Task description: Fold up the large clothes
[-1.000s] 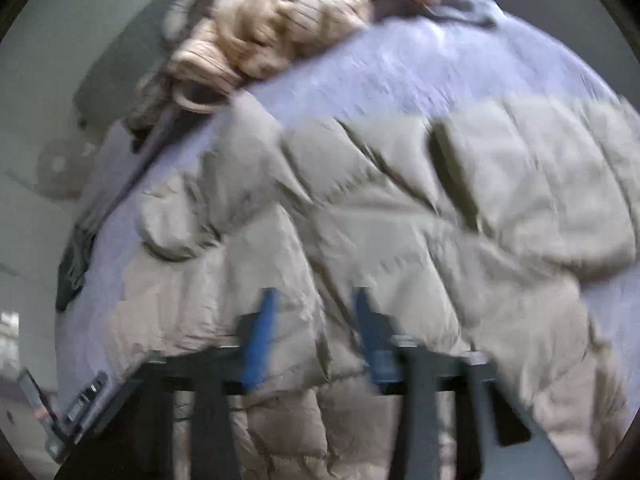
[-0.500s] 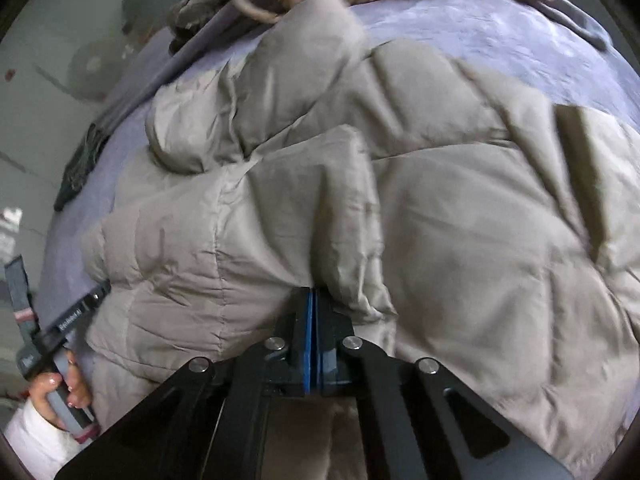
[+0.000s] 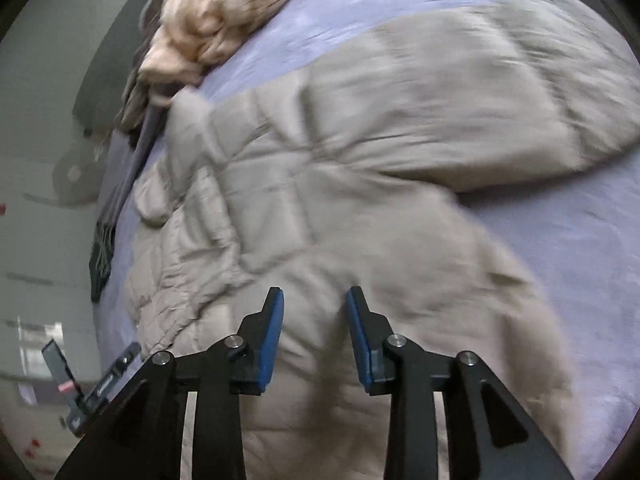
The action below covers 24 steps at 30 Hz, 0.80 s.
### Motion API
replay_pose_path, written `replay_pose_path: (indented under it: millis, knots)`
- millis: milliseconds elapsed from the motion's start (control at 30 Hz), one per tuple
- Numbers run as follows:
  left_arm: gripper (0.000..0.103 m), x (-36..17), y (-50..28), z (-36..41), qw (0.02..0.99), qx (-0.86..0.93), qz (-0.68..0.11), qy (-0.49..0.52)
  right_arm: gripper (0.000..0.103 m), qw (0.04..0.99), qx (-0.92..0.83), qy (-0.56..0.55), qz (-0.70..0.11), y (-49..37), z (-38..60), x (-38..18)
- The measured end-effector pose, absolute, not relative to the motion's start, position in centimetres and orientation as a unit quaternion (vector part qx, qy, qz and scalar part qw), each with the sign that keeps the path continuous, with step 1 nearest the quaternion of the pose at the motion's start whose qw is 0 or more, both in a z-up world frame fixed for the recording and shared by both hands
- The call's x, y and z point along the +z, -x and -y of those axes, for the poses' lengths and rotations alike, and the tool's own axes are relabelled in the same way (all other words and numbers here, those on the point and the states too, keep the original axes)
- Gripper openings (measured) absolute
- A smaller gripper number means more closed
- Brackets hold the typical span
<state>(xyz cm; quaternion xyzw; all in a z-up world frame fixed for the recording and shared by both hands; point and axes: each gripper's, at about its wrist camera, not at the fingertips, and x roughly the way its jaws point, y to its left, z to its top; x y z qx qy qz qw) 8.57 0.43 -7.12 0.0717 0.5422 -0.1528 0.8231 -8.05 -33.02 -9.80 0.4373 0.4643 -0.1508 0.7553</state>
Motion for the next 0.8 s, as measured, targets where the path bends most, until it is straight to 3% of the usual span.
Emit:
replay_pose_path:
  millis: [200,267,333,467,533,800]
  knots:
    - [0.093,-6.8,-6.0,4.7,0.816,-0.183,-0.542,-0.087,0.046,0.738,-0.208,-0.475,-0.433,14.6,38.5,-10.0]
    - [0.103,-6.9,-5.5,6.4,0.811,-0.191,-0.545,-0.095,0.058,0.729,-0.228,-0.496,-0.413,16.7,40.7,-10.1]
    - [0.103,-7.0,-4.9,8.3,0.807,-0.196,-0.546,-0.107,0.078,0.723,-0.251,-0.517,-0.383,18.3,42.9,-10.3]
    - [0.103,-7.3,-4.1,11.0,0.799,-0.207,-0.554,-0.110,0.086,0.710,-0.287,-0.555,-0.326,21.0,46.8,-11.0]
    - [0.103,-7.7,-3.9,12.1,0.793,-0.209,-0.562,-0.107,0.103,0.698,-0.299,-0.575,-0.304,22.1,48.9,-11.6]
    - [0.103,-8.1,-3.6,15.1,0.780,-0.228,-0.571,-0.113,0.103,0.681,-0.283,-0.638,-0.222,22.5,55.4,-12.6]
